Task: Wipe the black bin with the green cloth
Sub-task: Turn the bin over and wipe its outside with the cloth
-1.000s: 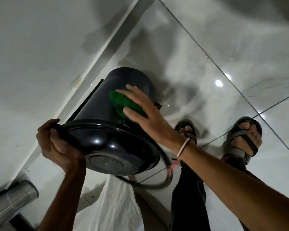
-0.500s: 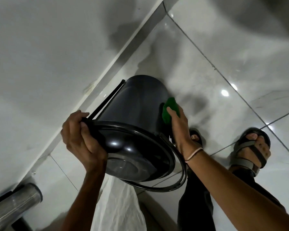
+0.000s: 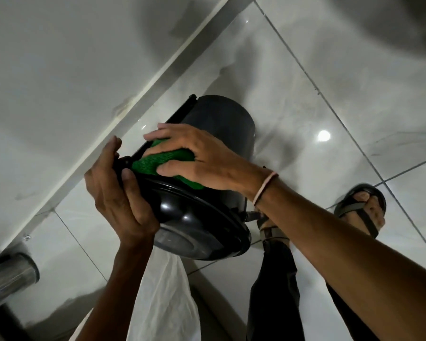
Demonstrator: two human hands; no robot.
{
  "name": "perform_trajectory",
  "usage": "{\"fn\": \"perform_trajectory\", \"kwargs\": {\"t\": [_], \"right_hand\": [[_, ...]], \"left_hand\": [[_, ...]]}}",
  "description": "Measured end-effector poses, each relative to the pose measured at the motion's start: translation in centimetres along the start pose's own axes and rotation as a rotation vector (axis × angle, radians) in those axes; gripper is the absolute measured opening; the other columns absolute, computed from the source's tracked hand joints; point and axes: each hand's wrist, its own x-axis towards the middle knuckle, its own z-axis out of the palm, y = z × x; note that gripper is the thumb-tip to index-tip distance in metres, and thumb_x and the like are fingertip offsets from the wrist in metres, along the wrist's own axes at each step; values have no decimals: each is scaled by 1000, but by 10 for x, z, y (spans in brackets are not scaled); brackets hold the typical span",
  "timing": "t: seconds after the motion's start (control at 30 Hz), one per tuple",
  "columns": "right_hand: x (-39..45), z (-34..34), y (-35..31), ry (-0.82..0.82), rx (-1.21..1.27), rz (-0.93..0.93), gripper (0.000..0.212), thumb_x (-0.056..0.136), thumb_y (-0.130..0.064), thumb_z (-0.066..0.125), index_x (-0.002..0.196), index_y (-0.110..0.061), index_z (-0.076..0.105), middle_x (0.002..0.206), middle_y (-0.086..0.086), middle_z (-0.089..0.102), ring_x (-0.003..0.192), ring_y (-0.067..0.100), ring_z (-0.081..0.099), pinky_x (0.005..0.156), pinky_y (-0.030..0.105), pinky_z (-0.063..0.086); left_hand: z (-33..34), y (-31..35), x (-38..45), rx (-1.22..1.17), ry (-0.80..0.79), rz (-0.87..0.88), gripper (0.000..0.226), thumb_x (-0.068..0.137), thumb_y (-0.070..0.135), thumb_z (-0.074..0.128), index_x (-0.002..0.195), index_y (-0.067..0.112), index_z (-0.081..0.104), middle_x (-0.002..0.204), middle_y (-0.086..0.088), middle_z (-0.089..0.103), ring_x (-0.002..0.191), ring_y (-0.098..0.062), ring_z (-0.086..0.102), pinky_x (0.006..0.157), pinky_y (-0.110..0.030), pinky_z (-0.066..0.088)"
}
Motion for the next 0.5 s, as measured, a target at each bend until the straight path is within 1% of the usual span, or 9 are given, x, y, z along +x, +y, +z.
{"fn": "perform_trajectory", "kwargs": {"t": [0.07,0.13,0.2,0.27,0.3,0.33,0.4,0.43,0.5], "right_hand": [[-11,8,6,63,23,-29,38,92,-29,68,129,-29,71,159,-12,51,157,8,30,129,57,21],[-36,18,17,162,99,-38,37,87,-24,69,124,-21,75,157,-8,53,157,10,32,129,56,23],[-66,34,34,278,208,-15,35,83,-15,69,118,-16,77,155,-7,56,156,8,33,131,47,27],[-89,53,50,421,356,41,33,85,-9,69,117,-15,77,154,-8,57,155,7,36,129,35,32],[-96,61,57,500,424,84,34,88,-9,68,119,-19,75,154,-10,56,154,6,39,127,29,35],[-98,68,64,581,461,143,35,91,-12,66,122,-26,71,154,-11,55,150,4,43,122,23,39],[-89,72,78,736,492,322,35,97,-21,61,127,-38,63,150,-7,56,137,1,55,107,13,49],[-78,70,88,817,508,441,32,100,-23,58,130,-35,61,146,0,60,128,5,60,100,14,52],[-54,54,113,953,594,693,32,106,-21,51,136,-19,61,137,14,65,118,24,65,99,33,57]], "left_hand": [[-2,-2,-4,19,18,-25,42,107,15,39,141,1,59,133,-18,69,117,-37,62,103,-54,50],[-7,-4,-7,38,16,-55,41,109,19,39,139,2,60,126,-10,69,118,-39,63,102,-59,48],[-15,-10,-9,34,-2,-110,43,110,24,39,143,3,57,120,1,67,119,-44,63,104,-59,47],[-23,-17,-11,2,-32,-193,49,108,31,39,149,7,51,130,-8,67,130,-48,58,114,-57,44],[-26,-19,-13,-11,-49,-237,51,107,34,40,150,8,50,144,-15,62,141,-44,53,122,-48,41],[-29,-20,-16,-22,-63,-278,51,107,36,40,149,8,51,157,-18,52,150,-36,46,126,-33,36],[-33,-20,-23,-38,-74,-354,52,106,40,40,138,3,59,166,-18,42,154,-16,40,119,-8,31],[-35,-18,-28,-55,-72,-394,54,106,42,40,133,0,61,165,-19,43,152,-9,42,116,-4,31],[-38,-17,-38,-76,-59,-410,55,106,43,41,128,-3,62,157,-22,51,147,-1,48,115,-8,36]]}}
